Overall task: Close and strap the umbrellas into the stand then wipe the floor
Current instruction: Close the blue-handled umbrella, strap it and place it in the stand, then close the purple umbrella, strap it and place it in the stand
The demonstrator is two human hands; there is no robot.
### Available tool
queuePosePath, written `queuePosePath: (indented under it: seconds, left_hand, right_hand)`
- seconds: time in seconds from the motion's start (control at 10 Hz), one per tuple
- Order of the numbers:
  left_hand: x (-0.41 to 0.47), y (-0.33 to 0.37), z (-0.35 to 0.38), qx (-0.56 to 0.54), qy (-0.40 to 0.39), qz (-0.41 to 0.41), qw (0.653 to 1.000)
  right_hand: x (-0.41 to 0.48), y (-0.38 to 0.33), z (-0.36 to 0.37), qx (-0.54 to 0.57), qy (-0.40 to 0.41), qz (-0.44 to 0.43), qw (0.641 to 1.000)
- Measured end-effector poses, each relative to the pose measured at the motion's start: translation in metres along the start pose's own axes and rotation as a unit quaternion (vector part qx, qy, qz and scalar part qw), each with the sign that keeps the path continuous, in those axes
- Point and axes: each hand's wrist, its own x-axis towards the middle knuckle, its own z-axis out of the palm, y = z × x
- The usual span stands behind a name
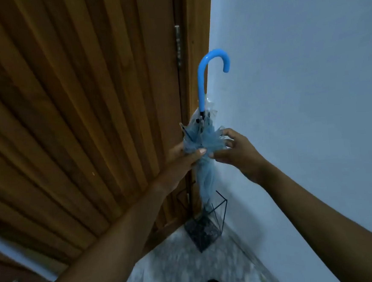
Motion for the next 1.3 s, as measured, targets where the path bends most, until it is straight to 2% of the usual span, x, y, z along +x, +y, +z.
queuePosePath:
  seconds: [0.2,0.3,0.4,0.5,0.6,0.7,0.8,0.9,1.0,1.1,1.2,1.3]
  left_hand:
    - [0.127,-0.113,0.0,0.068,0.021,-0.117,0.991]
    - [0.167,-0.195,-0.009,0.095,0.014,-0.225,0.97]
    - [0.191,-0.259,-0.014,0.124,0.026,-0.289,0.949]
    - [0.21,-0.309,-0.018,0.231,0.028,-0.33,0.915]
    - [0.221,-0.344,-0.02,0.204,0.04,-0.314,0.926]
    - [0.229,-0.379,-0.025,0.081,0.029,-0.307,0.948]
    - [0.234,-0.39,-0.03,-0.005,0.012,-0.345,0.939]
    - [0.232,-0.38,-0.031,-0.01,0.028,-0.376,0.926]
    - [0.212,-0.354,-0.034,0.067,0.06,-0.358,0.929]
    - [0.169,-0.309,-0.047,0.103,0.068,-0.374,0.919]
    - [0.104,-0.252,-0.072,0.089,0.113,-0.369,0.918]
    - [0.015,-0.199,-0.106,0.098,0.19,-0.348,0.913]
  right_hand:
    - [0.126,0.118,-0.035,-0.042,0.017,0.095,0.994]
    - [0.173,0.2,-0.033,-0.089,0.044,0.121,0.988]
    - [0.203,0.282,-0.029,-0.122,0.038,0.16,0.979]
    - [0.225,0.344,-0.026,-0.15,0.032,0.18,0.972]
    - [0.24,0.384,-0.022,-0.191,0.0,0.214,0.958]
    - [0.247,0.415,-0.019,-0.237,-0.005,0.238,0.942]
    - [0.25,0.431,-0.016,-0.247,0.01,0.26,0.933]
    - [0.249,0.422,-0.013,-0.25,0.02,0.265,0.931]
    - [0.24,0.392,-0.006,-0.244,0.039,0.277,0.928]
    - [0.212,0.353,0.012,-0.247,0.071,0.291,0.921]
    - [0.169,0.309,0.05,-0.233,0.033,0.272,0.933]
    - [0.12,0.275,0.114,-0.223,-0.064,0.265,0.936]
